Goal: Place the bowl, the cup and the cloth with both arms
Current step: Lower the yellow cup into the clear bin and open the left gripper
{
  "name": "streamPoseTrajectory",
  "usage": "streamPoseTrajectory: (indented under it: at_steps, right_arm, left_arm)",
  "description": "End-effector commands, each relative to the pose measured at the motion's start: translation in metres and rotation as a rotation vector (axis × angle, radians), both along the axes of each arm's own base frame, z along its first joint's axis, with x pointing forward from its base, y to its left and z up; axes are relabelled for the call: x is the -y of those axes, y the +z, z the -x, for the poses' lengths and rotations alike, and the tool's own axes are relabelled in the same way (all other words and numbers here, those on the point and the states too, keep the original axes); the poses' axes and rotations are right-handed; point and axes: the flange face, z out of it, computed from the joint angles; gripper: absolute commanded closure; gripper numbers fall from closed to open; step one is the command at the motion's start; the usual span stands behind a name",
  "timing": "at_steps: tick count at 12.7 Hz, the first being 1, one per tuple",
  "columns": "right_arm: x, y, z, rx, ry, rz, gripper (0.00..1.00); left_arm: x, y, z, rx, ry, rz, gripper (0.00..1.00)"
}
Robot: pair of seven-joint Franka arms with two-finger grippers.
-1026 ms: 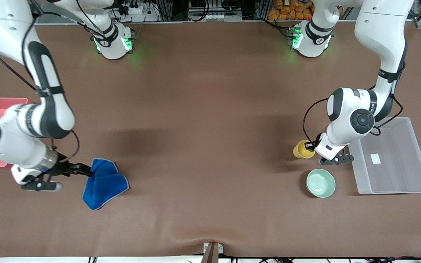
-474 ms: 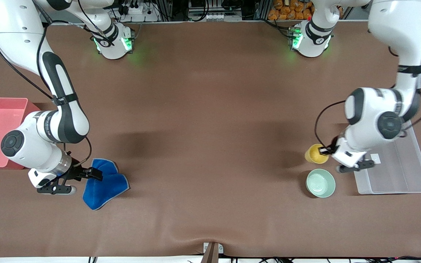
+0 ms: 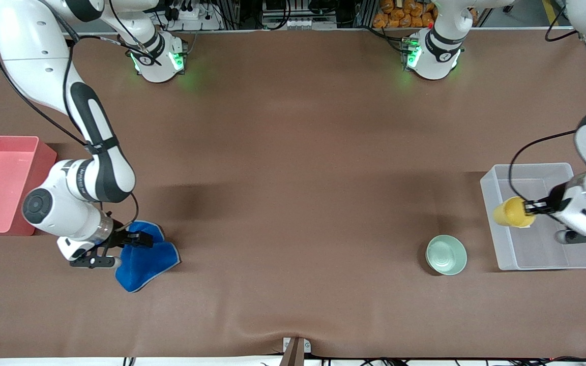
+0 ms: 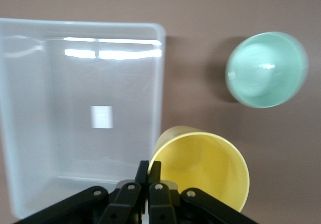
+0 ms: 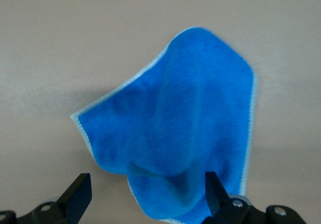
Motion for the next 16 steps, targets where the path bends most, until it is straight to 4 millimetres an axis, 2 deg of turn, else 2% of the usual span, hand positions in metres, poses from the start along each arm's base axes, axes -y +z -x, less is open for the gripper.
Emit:
streamPoseTrajectory:
  at_steps: [1,2,3,4,5,7,8,13,16]
  right_arm:
    - [-0.004,-0.010,0.004,0.006,0.002,-0.003,0.00]
    - [-0.003,-0.018,0.007,0.020,0.000,0.001,0.00]
    - [-0.004,-0.022,0.008,0.050,0.001,0.006,0.15]
    - [-0.005,-0.025,0.009,0.065,0.000,0.008,0.52]
    - [-0.006,-0.025,0.009,0.067,0.001,0.008,0.79]
    - [-0.004,-0.023,0.009,0.072,0.014,0.011,1.00]
    - [-0.003,-0.023,0.009,0.075,0.039,0.014,1.00]
    - [-0.004,-0.023,0.008,0.078,0.054,0.014,1.00]
    - [-0.004,-0.021,0.007,0.081,0.055,0.015,1.00]
  left_arm:
    - [-0.048,-0.024,-0.014,-0.030,-0.079,-0.045,1.00]
    - [-0.059,-0.042,-0.017,-0.036,-0.080,-0.053,1.00]
    - [-0.071,-0.056,-0.022,-0.006,-0.088,-0.070,1.00]
    - [-0.084,-0.071,-0.023,0.006,-0.099,-0.063,1.00]
    - [-0.099,-0.083,-0.023,0.029,-0.089,-0.028,1.00]
    - [-0.103,-0.103,-0.031,0.099,-0.095,-0.012,1.00]
    - [-0.101,-0.112,-0.033,0.105,-0.094,-0.013,1.00]
    - [-0.097,-0.130,-0.035,0.118,-0.077,0.010,1.00]
    - [-0.096,-0.150,-0.036,0.110,-0.083,0.003,1.00]
